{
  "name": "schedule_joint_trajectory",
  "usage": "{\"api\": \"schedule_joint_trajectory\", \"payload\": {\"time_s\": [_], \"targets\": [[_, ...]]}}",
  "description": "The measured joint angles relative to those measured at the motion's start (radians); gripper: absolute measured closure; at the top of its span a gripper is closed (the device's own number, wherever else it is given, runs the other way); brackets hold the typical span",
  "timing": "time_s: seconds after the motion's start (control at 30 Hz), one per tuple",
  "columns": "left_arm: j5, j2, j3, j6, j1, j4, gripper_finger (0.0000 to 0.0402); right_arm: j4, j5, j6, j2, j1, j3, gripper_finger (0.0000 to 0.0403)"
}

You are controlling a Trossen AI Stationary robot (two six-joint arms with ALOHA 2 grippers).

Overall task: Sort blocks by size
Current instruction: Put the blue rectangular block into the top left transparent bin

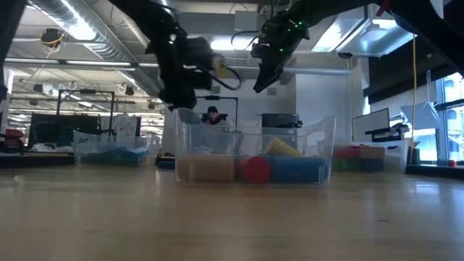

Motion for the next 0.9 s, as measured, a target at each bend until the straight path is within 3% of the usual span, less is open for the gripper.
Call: {"api": "schedule_joint_trajectory", "payload": {"time_s": [0.17, 0.27, 0.47, 0.67, 0.9], "targets": [[0.331, -0.139, -0.147, 0.111, 0.094, 0.192, 0.04, -0.043, -0.025, -0.03, 0.0, -0.002, 0.0, 0.0198], [0.4, -0.167, -0.243, 0.09, 0.138, 0.294, 0.04, -0.048, -0.038, -0.039, 0.0, -0.002, 0.0, 0.0198], [0.409, -0.159, -0.321, 0.101, 0.158, 0.382, 0.0375, -0.046, -0.038, -0.039, 0.0, -0.001, 0.0, 0.0198], [0.243, -0.151, -0.322, 0.075, 0.142, 0.331, 0.0277, -0.039, -0.038, -0.039, 0.0, -0.001, 0.0, 0.0198], [0.229, -0.093, -0.321, 0.121, 0.119, 0.327, 0.02, -0.038, -0.038, -0.04, 0.0, -0.001, 0.0, 0.0198]]}}
